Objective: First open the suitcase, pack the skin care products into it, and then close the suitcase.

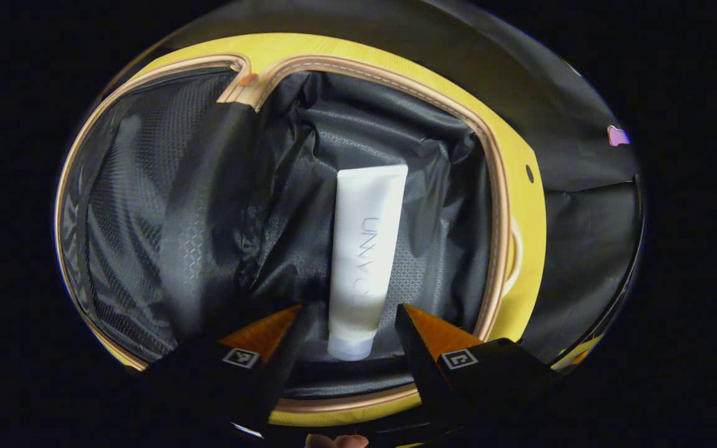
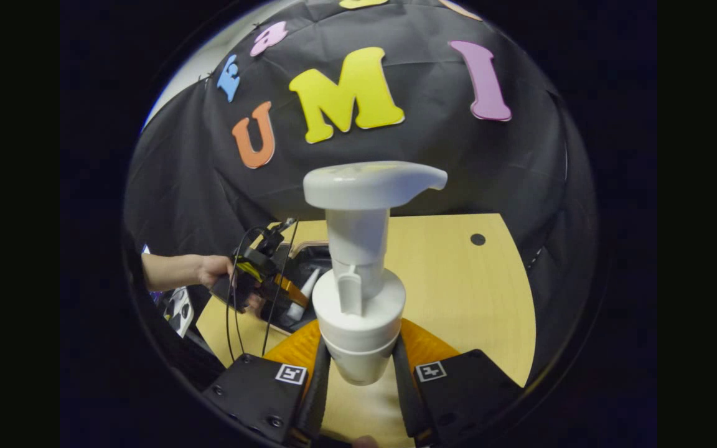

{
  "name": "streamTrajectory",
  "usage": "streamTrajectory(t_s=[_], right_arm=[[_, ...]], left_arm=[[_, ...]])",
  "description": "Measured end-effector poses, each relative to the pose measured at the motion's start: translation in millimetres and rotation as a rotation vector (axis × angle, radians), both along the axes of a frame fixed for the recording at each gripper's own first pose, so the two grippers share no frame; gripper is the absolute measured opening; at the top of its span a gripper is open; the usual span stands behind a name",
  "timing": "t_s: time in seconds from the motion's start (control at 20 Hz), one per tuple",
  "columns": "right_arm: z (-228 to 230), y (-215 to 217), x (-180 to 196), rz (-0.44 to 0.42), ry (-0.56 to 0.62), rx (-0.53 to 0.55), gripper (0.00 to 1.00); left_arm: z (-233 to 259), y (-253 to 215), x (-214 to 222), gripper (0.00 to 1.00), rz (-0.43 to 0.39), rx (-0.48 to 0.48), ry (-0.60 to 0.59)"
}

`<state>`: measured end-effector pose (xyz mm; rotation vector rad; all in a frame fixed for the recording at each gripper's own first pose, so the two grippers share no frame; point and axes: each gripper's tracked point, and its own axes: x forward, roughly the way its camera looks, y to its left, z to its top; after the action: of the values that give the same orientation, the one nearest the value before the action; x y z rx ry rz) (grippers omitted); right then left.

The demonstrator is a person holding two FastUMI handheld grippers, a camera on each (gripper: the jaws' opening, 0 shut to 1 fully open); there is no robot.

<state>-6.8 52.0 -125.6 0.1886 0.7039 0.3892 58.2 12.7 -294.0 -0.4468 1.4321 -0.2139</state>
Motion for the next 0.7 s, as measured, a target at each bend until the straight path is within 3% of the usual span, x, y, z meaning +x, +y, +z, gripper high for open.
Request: streamTrajectory(t_s=[0.05,0.2,0.3,0.5,0.7], right_arm=[[0.8,8.6,2.7,0.030,-0.004,-0.010,0.46],[2.9,40.9,19.5,0.098,-0.006,-0.016,0.43],[-6.7,68.5,32.1,0.138,0.032,0.008,0.46],[-43.3,130.3,52.2,0.234,0.188,0.015,0.46],[-100.3,183.4,66.5,0.259,0.422,-0.004,0.46]], left_arm=[[12.9,3.8,-0.1,0.93,0.019,-0.008,-0.032],[48.7,17.5,-1.4,0.93,0.089,-0.020,-0.187],[75.0,32.9,-4.5,0.94,0.137,0.052,-0.325],[103.6,40.0,-20.4,0.98,0.184,0.152,-0.554],[108.6,42.4,-65.7,0.98,0.244,0.153,-0.620]])
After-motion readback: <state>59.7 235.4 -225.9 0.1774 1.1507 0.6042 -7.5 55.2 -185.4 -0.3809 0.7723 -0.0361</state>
